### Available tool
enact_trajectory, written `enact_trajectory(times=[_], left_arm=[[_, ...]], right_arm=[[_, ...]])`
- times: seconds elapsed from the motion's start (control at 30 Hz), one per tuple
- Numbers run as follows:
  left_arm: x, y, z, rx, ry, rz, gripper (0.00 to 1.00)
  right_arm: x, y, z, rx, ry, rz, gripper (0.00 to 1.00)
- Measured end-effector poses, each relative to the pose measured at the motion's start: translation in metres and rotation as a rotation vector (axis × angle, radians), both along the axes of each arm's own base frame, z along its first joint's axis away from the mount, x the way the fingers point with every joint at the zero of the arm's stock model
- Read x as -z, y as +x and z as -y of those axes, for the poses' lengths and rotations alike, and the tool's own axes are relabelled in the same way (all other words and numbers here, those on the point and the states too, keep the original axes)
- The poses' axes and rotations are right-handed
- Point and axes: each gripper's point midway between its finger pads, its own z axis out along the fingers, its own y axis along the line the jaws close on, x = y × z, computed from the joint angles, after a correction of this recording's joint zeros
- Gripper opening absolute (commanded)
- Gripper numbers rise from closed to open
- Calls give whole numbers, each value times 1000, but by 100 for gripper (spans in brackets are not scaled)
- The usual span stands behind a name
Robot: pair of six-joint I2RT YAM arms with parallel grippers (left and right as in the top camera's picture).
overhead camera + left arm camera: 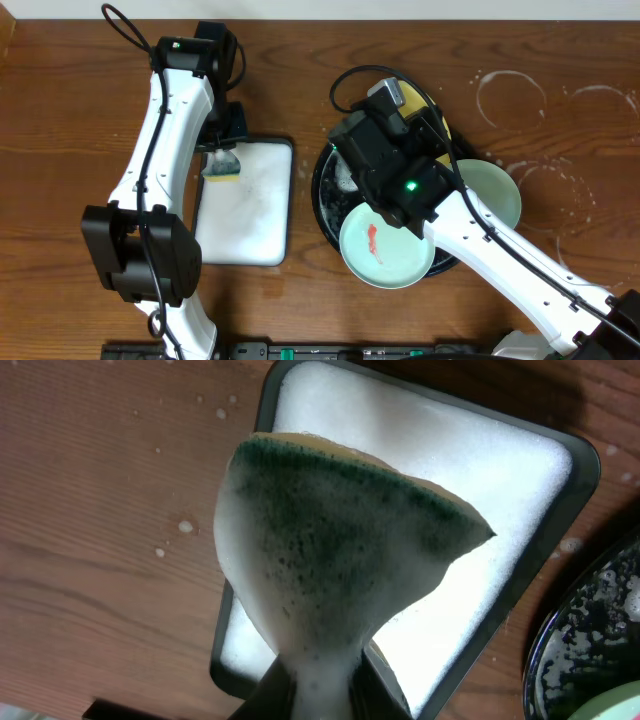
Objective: Clean dirty plates on tray and stack at the side
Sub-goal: 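Carry the yellow plate right and set it on the table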
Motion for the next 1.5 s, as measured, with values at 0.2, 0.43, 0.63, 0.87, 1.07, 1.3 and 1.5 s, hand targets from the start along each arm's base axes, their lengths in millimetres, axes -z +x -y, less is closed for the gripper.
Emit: enact_trajectory(times=[0.2,0.43,0.63,0.87,1.07,1.3,1.5], left_arm=[[0,0,0,0,0,0,12],[0,0,0,0,0,0,12],[0,0,0,0,0,0,12],[0,0,0,0,0,0,12],[0,0,0,0,-1,0,12],[0,0,0,2,-3,-2,12],[1,-1,1,8,-3,-4,12]], right_arm=[[-1,1,-1,2,6,9,1],[-2,1,-1,3,7,13,1],[-2,1,-1,3,8,14,1],[-2,1,-1,9,21,21,1],[16,4,9,41,150,-17,1],[77,28,80,200,659,-259,1],[80,17,179,441,1228,-273,1]])
